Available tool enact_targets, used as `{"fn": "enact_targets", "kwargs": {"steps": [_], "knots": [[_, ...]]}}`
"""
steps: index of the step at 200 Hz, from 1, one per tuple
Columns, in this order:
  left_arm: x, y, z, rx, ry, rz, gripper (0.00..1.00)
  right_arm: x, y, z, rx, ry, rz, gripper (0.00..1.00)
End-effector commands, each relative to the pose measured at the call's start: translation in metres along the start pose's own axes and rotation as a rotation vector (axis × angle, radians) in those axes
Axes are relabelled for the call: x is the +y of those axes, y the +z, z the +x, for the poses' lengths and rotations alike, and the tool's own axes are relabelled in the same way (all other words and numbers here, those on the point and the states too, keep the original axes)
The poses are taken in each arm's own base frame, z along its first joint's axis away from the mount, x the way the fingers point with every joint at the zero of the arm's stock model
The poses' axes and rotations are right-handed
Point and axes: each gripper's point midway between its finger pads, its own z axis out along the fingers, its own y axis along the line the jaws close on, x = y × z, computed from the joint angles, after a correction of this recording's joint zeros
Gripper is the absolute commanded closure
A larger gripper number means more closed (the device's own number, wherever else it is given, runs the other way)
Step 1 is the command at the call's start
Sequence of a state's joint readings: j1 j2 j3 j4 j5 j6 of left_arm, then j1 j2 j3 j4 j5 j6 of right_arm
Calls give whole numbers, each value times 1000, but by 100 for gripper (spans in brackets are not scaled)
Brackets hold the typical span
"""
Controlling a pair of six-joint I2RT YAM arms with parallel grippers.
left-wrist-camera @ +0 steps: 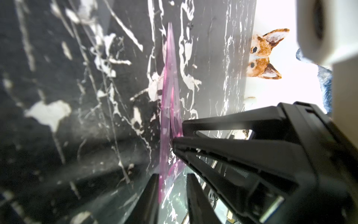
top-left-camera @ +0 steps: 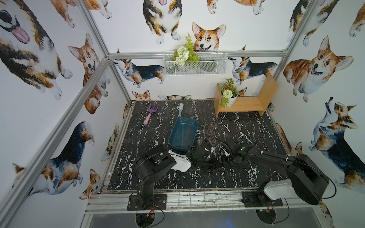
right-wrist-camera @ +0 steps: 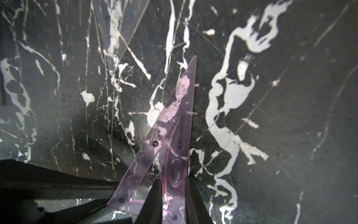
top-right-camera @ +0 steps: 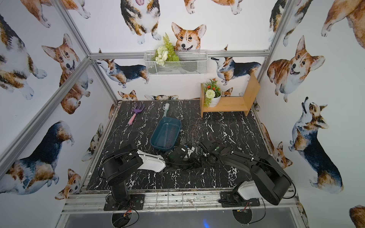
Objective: Put the scattered rulers into the storage box
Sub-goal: Pick up the ruler from the center of the board.
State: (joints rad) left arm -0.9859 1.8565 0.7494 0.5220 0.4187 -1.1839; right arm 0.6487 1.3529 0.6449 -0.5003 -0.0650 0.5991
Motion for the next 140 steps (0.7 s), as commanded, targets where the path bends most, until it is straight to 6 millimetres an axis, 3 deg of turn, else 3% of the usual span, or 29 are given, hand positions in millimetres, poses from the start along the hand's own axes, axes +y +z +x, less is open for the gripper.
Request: {"fn": "enact_targets", "kwargs": {"steps": [1, 40, 75, 113, 140], "knots": [[-5, -2, -4, -11, 3, 9, 78, 2, -8, 2, 10, 11, -23, 76], [-2, -4, -7, -20, 3, -16, 100, 5, -26, -9, -34, 9, -28, 70], [-3, -9, -11, -27, 8, -24, 100, 2, -54, -26, -117, 15, -3, 51], [-18, -25, -20, -49, 60, -42, 100, 0, -91, -49, -231, 30, -2, 50], [-27, -40, -29, -65, 124, -96, 100, 2, -105, -62, -282, 35, -25, 50]]}}
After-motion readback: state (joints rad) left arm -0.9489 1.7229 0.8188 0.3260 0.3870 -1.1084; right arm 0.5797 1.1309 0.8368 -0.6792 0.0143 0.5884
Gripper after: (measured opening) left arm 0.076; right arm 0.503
